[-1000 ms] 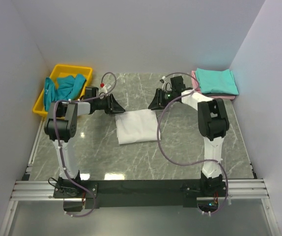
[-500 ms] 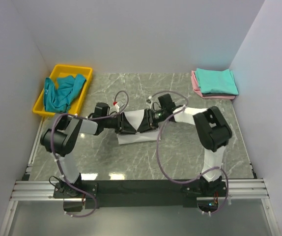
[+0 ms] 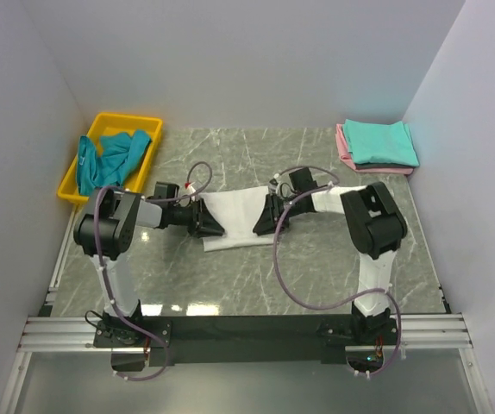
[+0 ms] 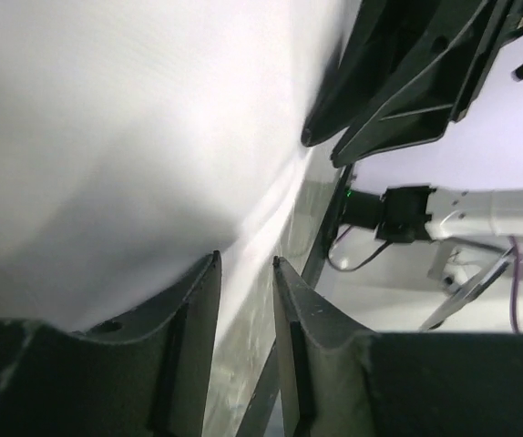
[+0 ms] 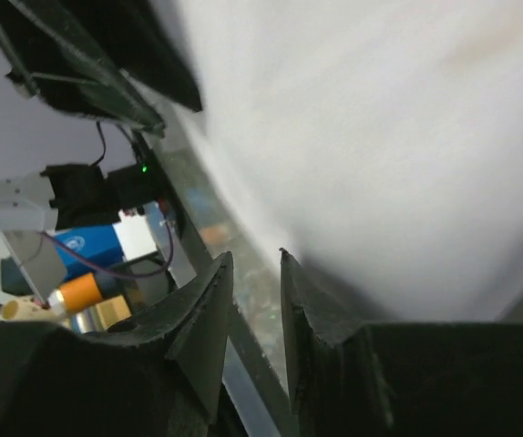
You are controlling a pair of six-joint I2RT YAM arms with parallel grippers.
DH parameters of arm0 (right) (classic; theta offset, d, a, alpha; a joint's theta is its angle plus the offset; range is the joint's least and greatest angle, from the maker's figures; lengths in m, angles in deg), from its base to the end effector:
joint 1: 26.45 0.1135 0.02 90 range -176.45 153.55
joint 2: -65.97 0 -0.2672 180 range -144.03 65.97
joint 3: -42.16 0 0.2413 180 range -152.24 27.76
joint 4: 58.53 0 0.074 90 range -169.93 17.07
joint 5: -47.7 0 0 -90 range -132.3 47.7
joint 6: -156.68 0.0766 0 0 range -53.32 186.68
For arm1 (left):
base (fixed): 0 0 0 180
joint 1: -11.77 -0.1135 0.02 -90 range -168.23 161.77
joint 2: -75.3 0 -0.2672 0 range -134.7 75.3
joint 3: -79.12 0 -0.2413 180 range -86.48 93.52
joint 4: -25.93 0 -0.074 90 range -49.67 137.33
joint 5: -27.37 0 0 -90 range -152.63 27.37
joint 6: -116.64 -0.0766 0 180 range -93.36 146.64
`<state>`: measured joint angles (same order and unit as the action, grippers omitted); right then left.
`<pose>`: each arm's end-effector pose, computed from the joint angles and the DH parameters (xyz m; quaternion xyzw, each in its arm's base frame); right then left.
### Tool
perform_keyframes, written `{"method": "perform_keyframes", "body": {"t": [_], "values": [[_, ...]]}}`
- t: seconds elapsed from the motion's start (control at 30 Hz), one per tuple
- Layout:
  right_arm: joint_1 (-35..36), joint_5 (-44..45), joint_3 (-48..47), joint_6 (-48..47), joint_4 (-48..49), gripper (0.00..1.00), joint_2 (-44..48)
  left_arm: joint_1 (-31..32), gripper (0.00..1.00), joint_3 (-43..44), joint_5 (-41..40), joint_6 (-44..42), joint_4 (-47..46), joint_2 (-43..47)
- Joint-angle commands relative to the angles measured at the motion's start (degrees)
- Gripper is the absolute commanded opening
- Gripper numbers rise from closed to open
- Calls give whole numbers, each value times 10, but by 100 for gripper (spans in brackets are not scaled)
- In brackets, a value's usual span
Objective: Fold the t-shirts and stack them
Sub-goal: Fold the tshirt
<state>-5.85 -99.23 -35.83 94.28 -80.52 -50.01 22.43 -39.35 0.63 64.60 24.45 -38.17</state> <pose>0.3379 0.1956 0.1049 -0.0714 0.8551 0.5132 0.0199 0.3256 -0.1309 0.0850 -0.0167 0.8205 -0.5683 0.0593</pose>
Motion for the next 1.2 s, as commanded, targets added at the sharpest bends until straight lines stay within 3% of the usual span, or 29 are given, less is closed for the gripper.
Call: {"method": "perform_keyframes", "body": {"t": [0.0, 0.1, 0.2, 0.43, 0.57, 0.7, 0.77, 0.9, 1.0, 1.17], "values": [[29, -8, 22, -53, -30, 35, 113, 20, 35, -10, -5, -105, 88, 87], [51, -14, 57, -60, -30, 34, 154, 45, 35, -31, 5, -91, 82, 154], [59, -10, 71, -47, -6, 34, 137, 76, 35, -53, -5, -49, 37, 172], [31, 3, 35, -33, 25, 31, -2, 47, 34, -49, -38, -7, -30, 25], [12, 5, 39, -47, 5, 31, -32, 21, 34, -28, -49, -53, 25, -22], [13, -26, 59, -73, -22, 30, 9, 3, 34, -19, -18, -111, 107, 2], [19, -41, 53, -82, -36, 29, 70, 5, 34, -14, 4, -133, 129, 56], [10, -71, -18, -48, -18, 28, 124, 4, 34, 23, 44, -135, 146, 130], [3, -47, -80, -27, 11, 29, 99, 4, 34, 61, 41, -92, 98, 112], [-12, -27, -162, 33, 72, 31, -29, -4, 35, 137, 11, 5, -35, 3]]}}
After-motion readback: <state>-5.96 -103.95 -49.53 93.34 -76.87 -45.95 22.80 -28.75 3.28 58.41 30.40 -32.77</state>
